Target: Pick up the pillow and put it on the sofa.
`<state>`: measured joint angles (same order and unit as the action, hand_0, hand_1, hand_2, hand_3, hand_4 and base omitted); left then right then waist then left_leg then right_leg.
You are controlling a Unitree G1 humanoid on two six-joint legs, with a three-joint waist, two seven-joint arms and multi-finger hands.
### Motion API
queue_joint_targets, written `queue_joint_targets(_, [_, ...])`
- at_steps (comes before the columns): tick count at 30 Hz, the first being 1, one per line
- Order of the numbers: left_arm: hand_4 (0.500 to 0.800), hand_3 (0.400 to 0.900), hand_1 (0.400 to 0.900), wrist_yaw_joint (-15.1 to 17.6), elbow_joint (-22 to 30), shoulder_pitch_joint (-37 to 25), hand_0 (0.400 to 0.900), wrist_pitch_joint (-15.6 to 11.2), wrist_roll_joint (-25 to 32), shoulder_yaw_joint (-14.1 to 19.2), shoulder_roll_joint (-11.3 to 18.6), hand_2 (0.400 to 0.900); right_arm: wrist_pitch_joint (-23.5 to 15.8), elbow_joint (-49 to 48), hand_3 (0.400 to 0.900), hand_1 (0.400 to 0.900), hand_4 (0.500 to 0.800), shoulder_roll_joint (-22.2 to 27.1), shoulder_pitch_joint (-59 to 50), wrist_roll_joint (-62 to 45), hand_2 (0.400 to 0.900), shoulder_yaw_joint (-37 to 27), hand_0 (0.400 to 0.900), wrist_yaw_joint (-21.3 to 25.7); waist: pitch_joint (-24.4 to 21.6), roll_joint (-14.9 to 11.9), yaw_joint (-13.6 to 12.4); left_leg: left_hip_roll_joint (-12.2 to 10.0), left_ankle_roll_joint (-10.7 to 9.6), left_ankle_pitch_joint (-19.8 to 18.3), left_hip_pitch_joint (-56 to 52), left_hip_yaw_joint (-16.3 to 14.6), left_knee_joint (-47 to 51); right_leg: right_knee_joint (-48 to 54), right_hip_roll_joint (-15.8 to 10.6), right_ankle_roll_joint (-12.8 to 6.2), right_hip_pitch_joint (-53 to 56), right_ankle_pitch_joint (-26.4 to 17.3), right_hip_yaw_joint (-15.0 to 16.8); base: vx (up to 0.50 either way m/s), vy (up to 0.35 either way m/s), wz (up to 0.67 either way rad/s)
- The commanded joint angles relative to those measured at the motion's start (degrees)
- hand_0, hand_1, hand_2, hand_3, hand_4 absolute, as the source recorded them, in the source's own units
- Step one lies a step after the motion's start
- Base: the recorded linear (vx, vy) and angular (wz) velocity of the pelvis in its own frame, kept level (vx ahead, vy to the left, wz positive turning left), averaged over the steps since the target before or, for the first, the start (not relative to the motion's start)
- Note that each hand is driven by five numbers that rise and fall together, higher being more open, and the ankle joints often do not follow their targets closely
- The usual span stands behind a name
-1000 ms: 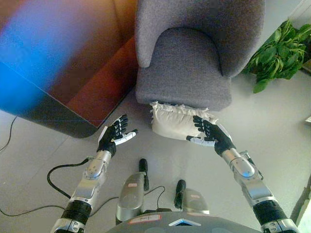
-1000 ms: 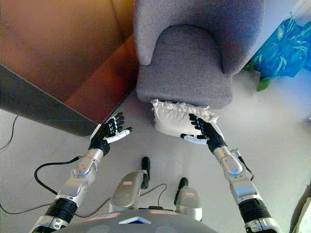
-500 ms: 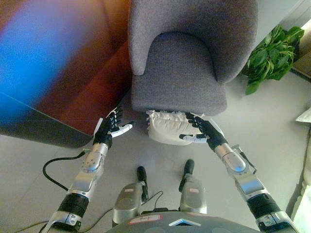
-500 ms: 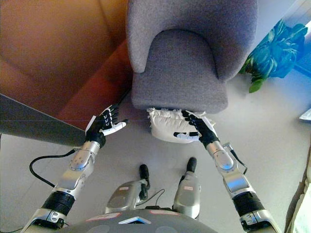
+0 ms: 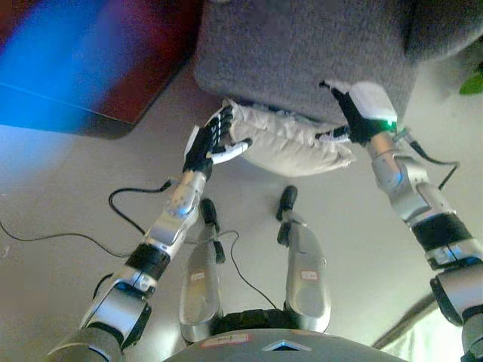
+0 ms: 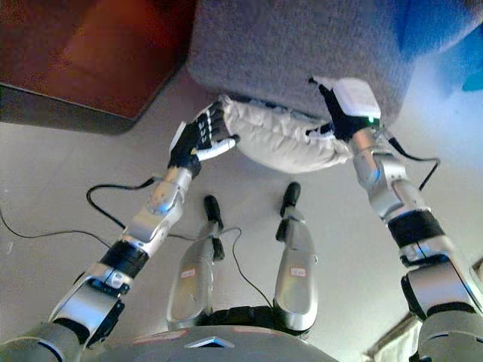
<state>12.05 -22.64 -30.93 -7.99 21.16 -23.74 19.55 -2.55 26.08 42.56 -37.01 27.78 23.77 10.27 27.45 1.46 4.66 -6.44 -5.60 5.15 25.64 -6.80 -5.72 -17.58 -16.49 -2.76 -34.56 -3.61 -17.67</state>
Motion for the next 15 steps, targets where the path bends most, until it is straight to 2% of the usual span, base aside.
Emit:
queue_joint_targets(1, [0.8,0.9,0.9,5.7,-0.9,-8.4,0.9,-5.4,0.8,2.1,0.0,0.9,-0.4,3.1,0.9,0.9,0.8,0.0,-7.8,-1.0,0.9,5.1,0.9,5.1,-0.6,0.4,-0.5,-2.4,-0.2,-7.7,3.8,2.5,-10.1,-6.4,-4.4,-7.07,-6.1,-1.2,4.6,-0.11,0.008,0.13])
queue_joint_targets(9, [0.8,0.9,0.9,10.2,-5.3,-18.2,0.9,-6.0,-1.0,0.3,-0.6,0.9,-0.1,11.8,0.9,0.9,0.8,-2.6,-17.8,-4.8,0.9,7.6,0.9,9.5,1.5,0.2,0.0,0.1,0.5,-10.2,21.3,4.4,-20.3,-14.2,-6.8,-7.43,-19.7,-0.7,7.6,-0.08,0.032,0.11])
queue_joint_targets(15, [0.8,0.9,0.9,11.4,-5.8,-19.9,0.9,-5.7,-1.9,0.3,-0.6,0.9,-0.3,12.5,0.9,0.9,0.8,-3.9,-18.9,-5.8,0.9,7.9,0.9,9.9,2.0,0.1,0.0,1.5,1.2,-12.1,28.5,5.2,-26.3,-18.2,-7.6,-7.31,-25.4,0.1,8.9,-0.02,0.032,0.05])
